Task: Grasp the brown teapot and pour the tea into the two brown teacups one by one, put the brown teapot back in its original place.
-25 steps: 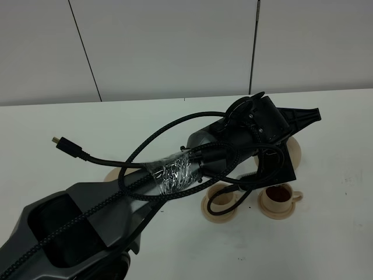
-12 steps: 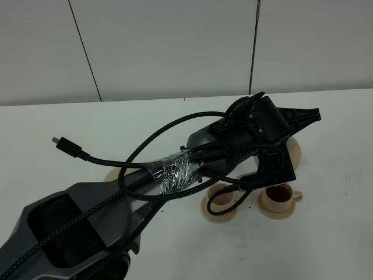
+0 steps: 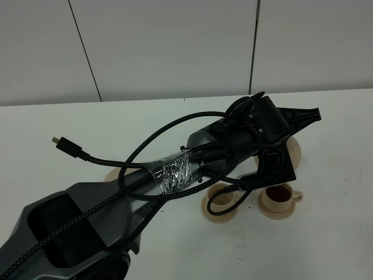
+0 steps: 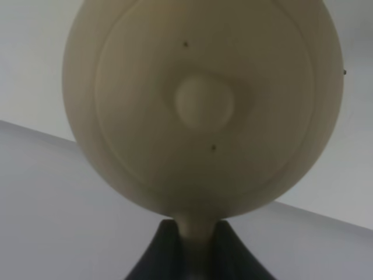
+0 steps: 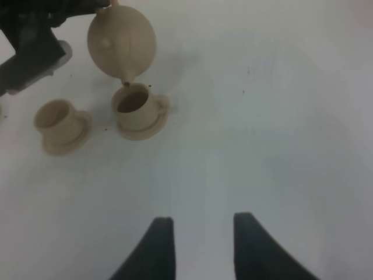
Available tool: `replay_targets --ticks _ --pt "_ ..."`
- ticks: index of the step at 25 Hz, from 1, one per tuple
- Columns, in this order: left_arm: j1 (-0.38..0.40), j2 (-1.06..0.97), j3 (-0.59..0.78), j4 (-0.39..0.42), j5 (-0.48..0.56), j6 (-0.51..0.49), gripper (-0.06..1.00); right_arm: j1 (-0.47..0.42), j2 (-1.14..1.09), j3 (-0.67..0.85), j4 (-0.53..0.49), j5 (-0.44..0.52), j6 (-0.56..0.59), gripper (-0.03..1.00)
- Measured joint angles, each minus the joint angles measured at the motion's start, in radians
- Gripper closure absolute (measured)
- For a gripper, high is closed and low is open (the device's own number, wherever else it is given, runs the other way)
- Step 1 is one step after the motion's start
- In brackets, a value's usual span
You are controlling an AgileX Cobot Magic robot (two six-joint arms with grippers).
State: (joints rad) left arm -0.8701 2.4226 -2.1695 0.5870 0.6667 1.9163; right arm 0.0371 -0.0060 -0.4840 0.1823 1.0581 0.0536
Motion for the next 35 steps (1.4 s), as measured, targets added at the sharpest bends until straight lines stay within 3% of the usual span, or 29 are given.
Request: replay_targets --ticks 15,24,35 --pt "0.000 0.000 0.000 0.000 0.000 -0.002 0.77 0.000 0.000 0.000 0.000 0.000 0.000 0.72" --pt "0.000 0.000 0.000 -0.003 0.008 -0.052 0.77 0.000 0.000 0.000 0.000 0.000 0.000 0.72" --pt "0.002 0.000 0.000 -0.012 0.065 -0.064 0.78 0.000 0.000 0.000 0.000 0.000 0.000 0.72"
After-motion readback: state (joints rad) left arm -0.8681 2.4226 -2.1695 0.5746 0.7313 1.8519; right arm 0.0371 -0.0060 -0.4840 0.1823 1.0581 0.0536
